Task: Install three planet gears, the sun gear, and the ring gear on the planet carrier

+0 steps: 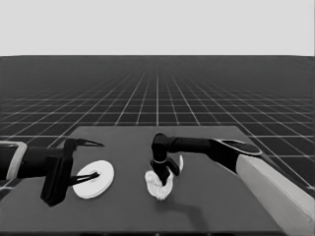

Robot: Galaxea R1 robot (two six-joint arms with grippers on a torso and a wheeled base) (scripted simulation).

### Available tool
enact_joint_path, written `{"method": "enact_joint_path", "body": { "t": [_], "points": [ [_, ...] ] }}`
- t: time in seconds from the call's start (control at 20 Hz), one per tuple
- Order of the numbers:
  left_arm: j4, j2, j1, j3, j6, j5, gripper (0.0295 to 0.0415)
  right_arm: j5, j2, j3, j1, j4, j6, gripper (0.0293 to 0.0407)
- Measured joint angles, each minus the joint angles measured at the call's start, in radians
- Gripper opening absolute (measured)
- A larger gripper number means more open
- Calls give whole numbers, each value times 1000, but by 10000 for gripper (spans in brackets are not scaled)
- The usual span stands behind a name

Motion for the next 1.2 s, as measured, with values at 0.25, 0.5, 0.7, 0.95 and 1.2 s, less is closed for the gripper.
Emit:
{"method": "enact_joint_path", "body": {
  "t": [0.25, 0.5, 0.7, 0.95, 1.2],
  "points": [
    [0, 0, 0, 0, 0, 0, 385, 0, 0, 0, 0, 0, 2, 385],
    [0, 0, 0, 0, 0, 0, 385, -30, -11, 64, 127, 109, -873, 386],
    [0, 0, 0, 0, 0, 0, 385, -27, -12, 68, 142, 124, -984, 385],
    [0, 0, 0, 0, 0, 0, 385, 270, -940, 965, -156, -291, -1911, 389],
    [0, 0, 0, 0, 0, 0, 385, 342, -1241, 1201, -227, -391, -2141, 385]
  ]
}}
